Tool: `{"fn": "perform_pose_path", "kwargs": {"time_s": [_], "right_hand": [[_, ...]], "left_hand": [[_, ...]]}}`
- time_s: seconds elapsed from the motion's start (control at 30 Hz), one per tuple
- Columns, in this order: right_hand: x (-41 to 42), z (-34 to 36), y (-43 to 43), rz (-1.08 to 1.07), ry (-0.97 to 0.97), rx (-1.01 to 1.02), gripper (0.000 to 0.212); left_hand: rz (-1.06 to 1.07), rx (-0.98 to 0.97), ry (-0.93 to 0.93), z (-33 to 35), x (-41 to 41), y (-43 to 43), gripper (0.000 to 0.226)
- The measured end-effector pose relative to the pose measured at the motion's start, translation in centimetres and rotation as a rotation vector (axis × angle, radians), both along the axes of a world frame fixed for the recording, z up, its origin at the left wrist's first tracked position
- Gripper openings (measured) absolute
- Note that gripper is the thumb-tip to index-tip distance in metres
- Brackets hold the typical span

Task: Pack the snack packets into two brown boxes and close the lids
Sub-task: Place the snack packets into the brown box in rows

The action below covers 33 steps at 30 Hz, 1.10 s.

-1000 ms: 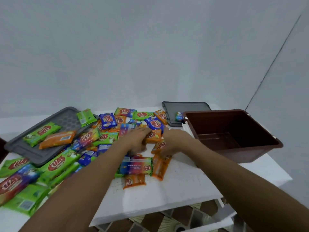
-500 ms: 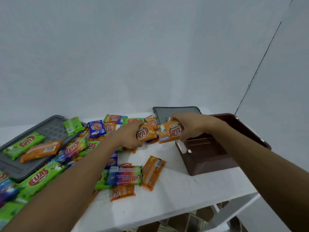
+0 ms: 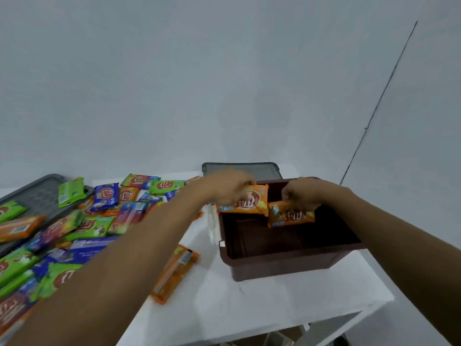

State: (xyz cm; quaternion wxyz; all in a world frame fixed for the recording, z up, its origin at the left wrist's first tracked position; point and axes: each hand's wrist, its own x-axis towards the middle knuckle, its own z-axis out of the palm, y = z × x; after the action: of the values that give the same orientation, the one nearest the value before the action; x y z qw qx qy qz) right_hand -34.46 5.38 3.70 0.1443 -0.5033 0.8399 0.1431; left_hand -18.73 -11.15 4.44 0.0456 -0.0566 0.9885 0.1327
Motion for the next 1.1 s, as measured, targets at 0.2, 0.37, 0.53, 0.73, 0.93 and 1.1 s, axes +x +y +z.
{"fn": "perform_pose_path", "kwargs": {"time_s": [0.2, 0.37, 0.53, 0.73, 0.93, 1.1], "right_hand": [[-2.2, -3.2, 0.5, 0.071, 0.05, 0.061, 0.019], [-3.1, -4.3, 0.6, 0.149, 0.112, 0.013, 0.031], [-3.1, -4.9, 0.4, 0.275, 0.135, -0.017, 0.04], [-2.9, -6.9, 0.6, 0.327, 0.144, -0.042, 0.057], [-2.7, -6.6, 0.9, 0.326, 0.162, -0.033, 0.049], [-2.5, -5.3, 0.7, 0.286, 0.106, -0.045, 0.026]], "left_hand": [[0.032, -0.083, -0.229, -3.2, -3.9, 2.3, 0.024], [0.104, -0.379, -0.308, -6.1, -4.1, 4.2, 0.034], [0.047, -0.566, -0.185, -6.9, -4.1, 4.4, 0.032], [0.023, -0.487, -0.318, -7.6, -4.5, 4.3, 0.064], [0.043, -0.502, -0.337, -7.3, -4.4, 4.8, 0.047], [0.069, -0.377, -0.338, -5.1, -2.8, 4.1, 0.034]]}}
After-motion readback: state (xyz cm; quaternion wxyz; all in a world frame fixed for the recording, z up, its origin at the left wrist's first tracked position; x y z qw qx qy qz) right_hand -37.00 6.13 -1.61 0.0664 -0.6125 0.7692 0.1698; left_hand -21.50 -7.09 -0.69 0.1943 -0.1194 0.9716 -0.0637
